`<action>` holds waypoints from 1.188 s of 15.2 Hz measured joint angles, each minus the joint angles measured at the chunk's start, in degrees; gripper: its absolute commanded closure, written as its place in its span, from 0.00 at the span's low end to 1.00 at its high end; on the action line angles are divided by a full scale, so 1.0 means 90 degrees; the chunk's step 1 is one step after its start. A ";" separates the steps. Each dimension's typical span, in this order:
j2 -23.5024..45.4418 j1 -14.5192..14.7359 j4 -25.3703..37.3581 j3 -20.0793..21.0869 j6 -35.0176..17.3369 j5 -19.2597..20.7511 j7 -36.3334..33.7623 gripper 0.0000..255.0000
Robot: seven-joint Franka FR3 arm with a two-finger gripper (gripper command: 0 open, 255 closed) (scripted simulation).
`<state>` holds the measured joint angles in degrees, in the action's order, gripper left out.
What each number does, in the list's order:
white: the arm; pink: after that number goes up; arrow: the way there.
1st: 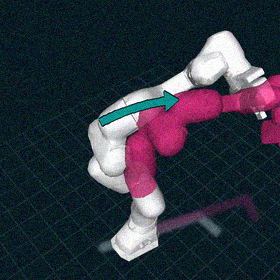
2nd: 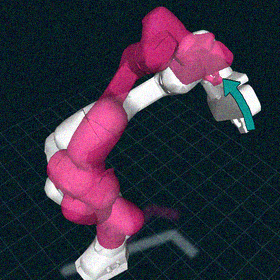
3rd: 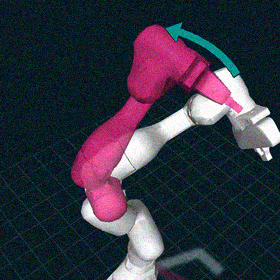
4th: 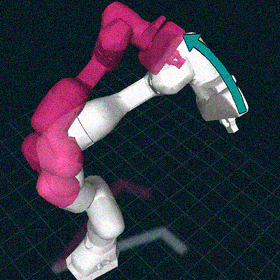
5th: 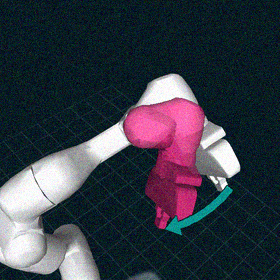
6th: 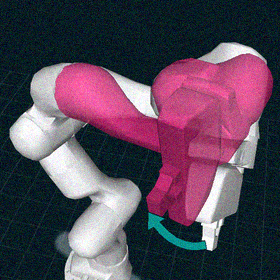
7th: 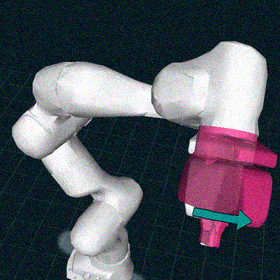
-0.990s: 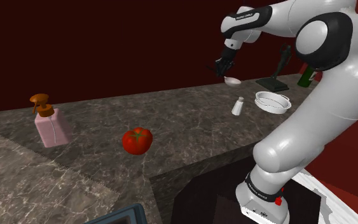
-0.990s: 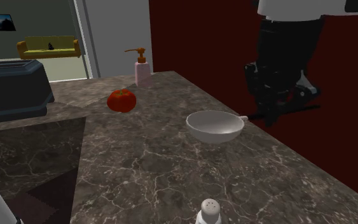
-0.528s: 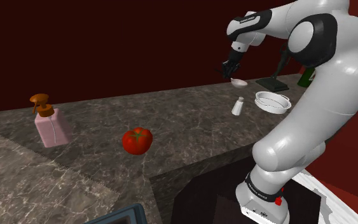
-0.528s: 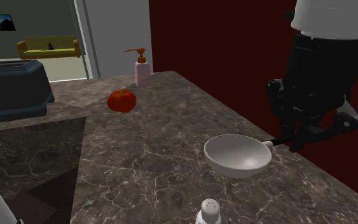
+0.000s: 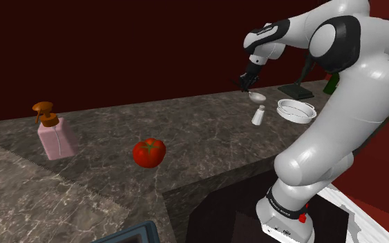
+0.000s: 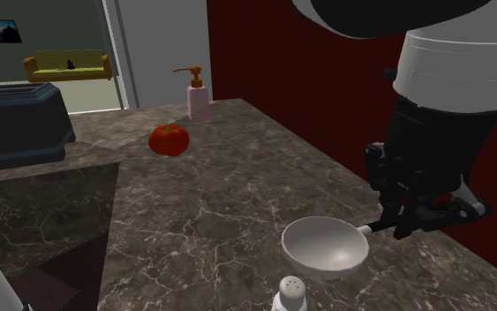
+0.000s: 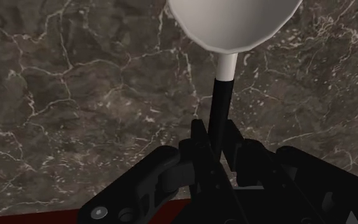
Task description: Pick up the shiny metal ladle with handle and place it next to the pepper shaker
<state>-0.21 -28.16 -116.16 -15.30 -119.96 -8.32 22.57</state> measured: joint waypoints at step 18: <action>0.0643 -0.0014 -0.0830 0.0027 -0.1437 -0.0403 0.0411 1.00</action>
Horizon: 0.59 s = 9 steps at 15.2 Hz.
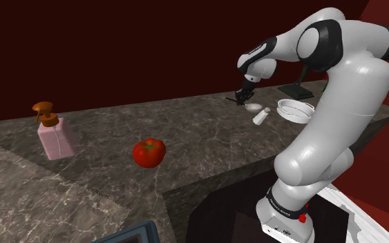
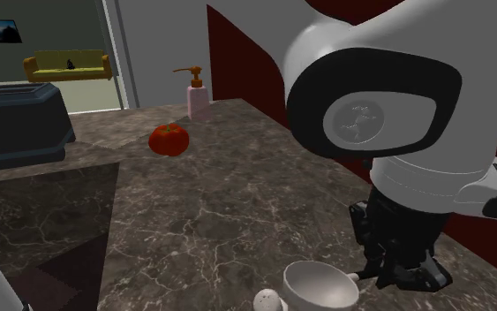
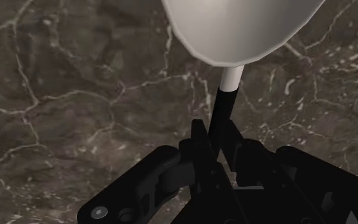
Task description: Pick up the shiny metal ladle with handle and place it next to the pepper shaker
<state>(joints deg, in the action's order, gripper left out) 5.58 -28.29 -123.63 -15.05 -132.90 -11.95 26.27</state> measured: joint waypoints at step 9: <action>0.0155 0.0001 -0.0039 0.0026 -0.0214 -0.0100 0.0075 0.00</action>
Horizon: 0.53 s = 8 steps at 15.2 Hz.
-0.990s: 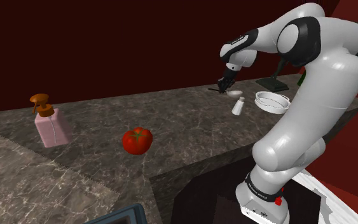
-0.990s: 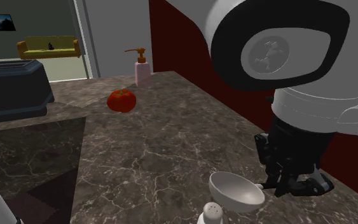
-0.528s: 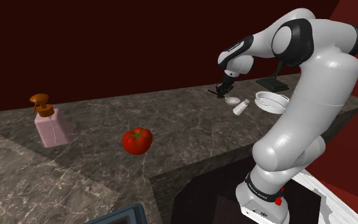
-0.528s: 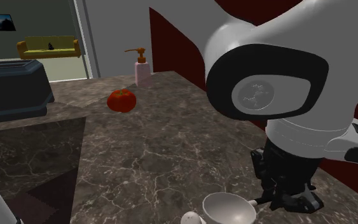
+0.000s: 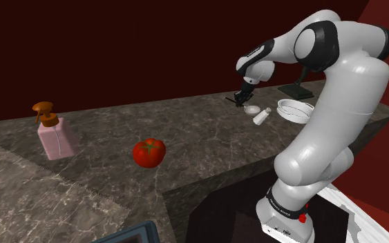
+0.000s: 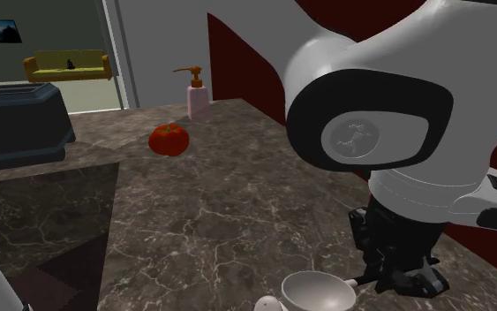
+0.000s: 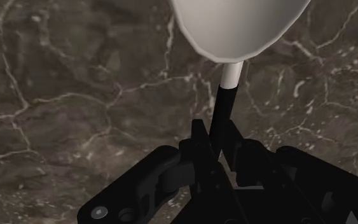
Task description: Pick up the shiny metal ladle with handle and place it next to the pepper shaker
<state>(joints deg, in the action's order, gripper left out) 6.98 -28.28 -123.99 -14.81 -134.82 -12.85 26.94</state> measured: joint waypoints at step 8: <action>-0.0170 -0.0003 0.0021 -0.0032 0.0224 0.0113 -0.0075 0.00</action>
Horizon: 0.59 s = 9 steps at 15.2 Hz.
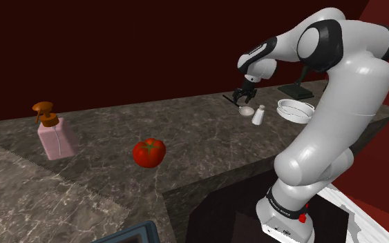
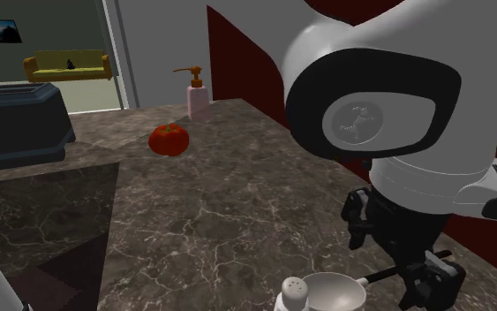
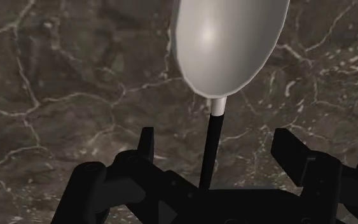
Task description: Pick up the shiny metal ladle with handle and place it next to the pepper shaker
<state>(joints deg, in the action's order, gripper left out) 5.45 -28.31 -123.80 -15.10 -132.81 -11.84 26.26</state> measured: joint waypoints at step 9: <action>-0.0314 -0.0018 0.0195 -0.0045 0.0493 0.0181 -0.0116 0.00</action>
